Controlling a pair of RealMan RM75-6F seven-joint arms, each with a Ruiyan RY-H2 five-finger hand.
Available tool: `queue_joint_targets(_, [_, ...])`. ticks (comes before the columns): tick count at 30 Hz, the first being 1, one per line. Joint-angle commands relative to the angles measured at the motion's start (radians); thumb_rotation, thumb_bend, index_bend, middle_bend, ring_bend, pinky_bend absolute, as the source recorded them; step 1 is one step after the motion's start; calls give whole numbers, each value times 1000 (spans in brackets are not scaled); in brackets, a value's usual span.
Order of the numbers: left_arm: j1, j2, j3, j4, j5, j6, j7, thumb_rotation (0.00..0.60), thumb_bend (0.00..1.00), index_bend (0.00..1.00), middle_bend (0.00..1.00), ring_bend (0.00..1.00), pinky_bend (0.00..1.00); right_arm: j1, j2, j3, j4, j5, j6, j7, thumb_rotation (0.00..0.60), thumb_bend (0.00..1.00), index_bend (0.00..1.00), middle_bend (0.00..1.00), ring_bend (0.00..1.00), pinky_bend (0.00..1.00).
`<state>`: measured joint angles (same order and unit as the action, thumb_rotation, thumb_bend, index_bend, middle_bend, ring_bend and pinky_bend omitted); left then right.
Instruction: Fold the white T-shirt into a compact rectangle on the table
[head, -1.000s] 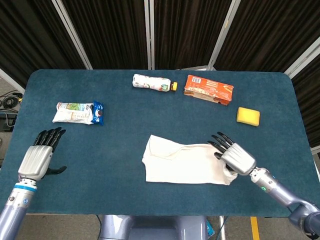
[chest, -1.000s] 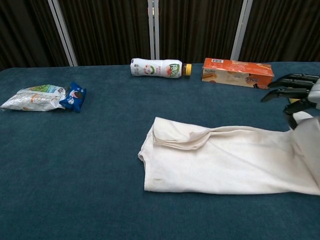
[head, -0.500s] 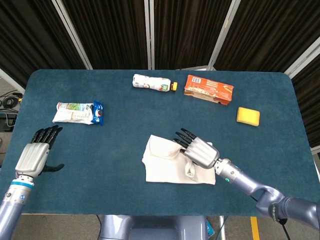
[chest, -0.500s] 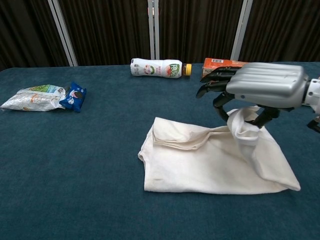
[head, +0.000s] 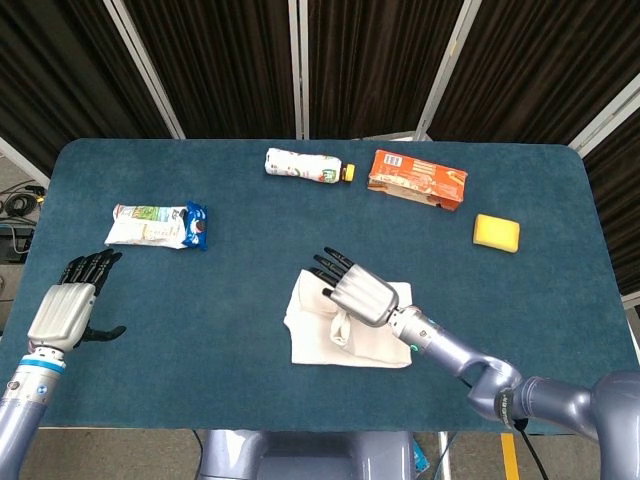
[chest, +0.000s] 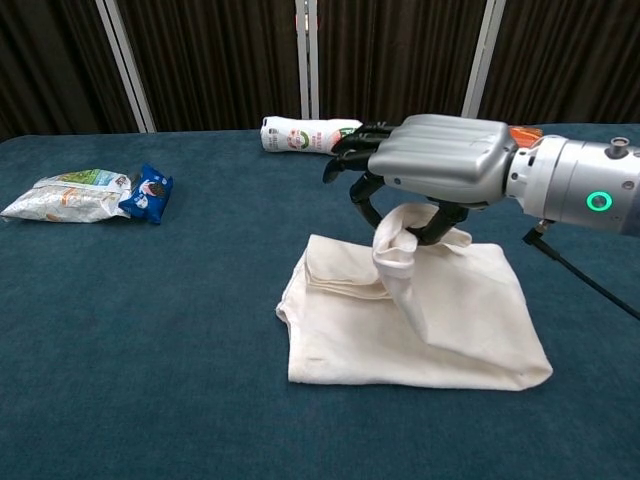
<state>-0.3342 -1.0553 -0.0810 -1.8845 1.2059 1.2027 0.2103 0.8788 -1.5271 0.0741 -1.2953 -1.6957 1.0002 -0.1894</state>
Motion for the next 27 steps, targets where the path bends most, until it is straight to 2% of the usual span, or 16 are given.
queue_joint_targets(1, [0,1,-1,0,-2,0,-1,600,125,0,0,0,0,8,-26,3,25,-9,10,-10,600,431,709,131,0,0])
queue_joint_targets(27, [-4,-3,3,3,-3,-7,5,600,125,0,0,0,0,89,-186,21,76,30,-80,-145,600,430,713,133,0,0])
